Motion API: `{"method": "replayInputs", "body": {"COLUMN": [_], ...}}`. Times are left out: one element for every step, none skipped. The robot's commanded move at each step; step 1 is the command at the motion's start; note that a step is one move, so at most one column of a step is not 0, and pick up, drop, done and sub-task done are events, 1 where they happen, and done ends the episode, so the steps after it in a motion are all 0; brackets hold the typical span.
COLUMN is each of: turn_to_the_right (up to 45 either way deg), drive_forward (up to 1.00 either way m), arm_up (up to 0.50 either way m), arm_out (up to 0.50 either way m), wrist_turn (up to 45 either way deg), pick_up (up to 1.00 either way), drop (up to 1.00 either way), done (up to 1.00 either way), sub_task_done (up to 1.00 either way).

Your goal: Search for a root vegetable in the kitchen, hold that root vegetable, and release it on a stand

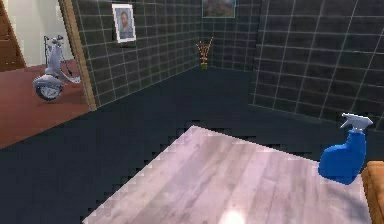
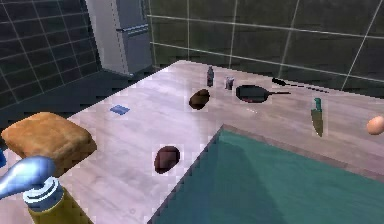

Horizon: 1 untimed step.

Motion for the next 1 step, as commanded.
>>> {"method": "replayInputs", "body": {"turn_to_the_right": [0.0], "drive_forward": [0.0], "arm_up": [0.5], "arm_out": [0.0], "wrist_turn": [0.0], "pick_up": [0.0], "drop": [0.0], "done": [0.0], "sub_task_done": [0.0]}}
